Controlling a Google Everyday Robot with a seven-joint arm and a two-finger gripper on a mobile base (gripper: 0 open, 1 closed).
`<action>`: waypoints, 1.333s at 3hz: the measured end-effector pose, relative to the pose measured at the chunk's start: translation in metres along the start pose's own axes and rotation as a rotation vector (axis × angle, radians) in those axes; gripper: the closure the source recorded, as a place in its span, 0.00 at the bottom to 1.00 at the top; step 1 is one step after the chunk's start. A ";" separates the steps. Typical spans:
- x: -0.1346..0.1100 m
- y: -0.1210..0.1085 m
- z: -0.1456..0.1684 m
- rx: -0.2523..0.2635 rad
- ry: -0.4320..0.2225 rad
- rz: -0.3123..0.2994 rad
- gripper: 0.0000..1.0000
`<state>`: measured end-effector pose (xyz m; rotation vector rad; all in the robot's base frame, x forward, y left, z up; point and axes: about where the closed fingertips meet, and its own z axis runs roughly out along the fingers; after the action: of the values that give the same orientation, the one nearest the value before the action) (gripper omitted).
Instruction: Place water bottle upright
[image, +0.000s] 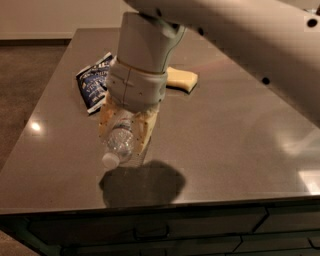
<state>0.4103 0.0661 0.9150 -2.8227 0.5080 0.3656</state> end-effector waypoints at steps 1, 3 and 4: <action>-0.003 -0.010 -0.033 0.109 -0.097 0.198 1.00; -0.002 -0.033 -0.077 0.280 -0.291 0.583 1.00; 0.006 -0.043 -0.085 0.349 -0.390 0.757 1.00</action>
Offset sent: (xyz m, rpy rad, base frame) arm 0.0245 -0.0063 0.0913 0.2184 0.4085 -0.6430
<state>0.4482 0.0788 1.0016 -2.0546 1.3739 0.8418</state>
